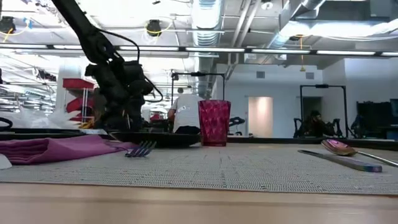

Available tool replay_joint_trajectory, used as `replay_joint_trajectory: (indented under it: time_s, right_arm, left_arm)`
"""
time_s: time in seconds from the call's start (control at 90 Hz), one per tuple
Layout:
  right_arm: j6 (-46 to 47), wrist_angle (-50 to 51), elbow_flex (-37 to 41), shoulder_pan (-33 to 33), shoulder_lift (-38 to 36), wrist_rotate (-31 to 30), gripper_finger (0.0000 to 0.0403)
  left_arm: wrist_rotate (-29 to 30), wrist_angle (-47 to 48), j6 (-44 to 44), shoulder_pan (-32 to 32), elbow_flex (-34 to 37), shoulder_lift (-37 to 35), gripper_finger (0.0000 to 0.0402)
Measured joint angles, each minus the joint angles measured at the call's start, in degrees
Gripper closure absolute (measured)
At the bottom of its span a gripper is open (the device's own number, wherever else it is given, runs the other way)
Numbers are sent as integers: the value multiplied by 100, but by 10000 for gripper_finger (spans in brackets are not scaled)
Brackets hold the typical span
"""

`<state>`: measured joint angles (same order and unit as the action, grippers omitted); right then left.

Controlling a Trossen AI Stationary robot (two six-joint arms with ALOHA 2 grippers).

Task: Set table place
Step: Put the red plate on the center of the gray place mat

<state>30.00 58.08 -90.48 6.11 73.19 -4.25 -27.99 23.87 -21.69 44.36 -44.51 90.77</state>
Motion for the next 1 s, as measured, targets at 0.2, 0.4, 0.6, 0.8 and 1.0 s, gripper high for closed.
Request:
replay_joint_trajectory:
  time_s: [0.2,0.4,0.6,0.8,1.0]
  right_arm:
    - [0,2,0,-42,0,0,256]
    - [0,2,0,-106,0,-13,262]
    - [1,8,0,-107,0,-27,270]
    - [0,18,0,-46,0,-27,271]
    - [-3,21,0,-46,0,-27,271]
  left_arm:
    - [-88,-18,453,9,-15,485,306]
    - [-909,-344,209,133,-7,780,386]
    - [-907,-475,-467,243,4,234,399]
    - [-601,-420,-1140,178,11,-578,401]
    - [-877,-185,-1573,-362,11,-1045,401]
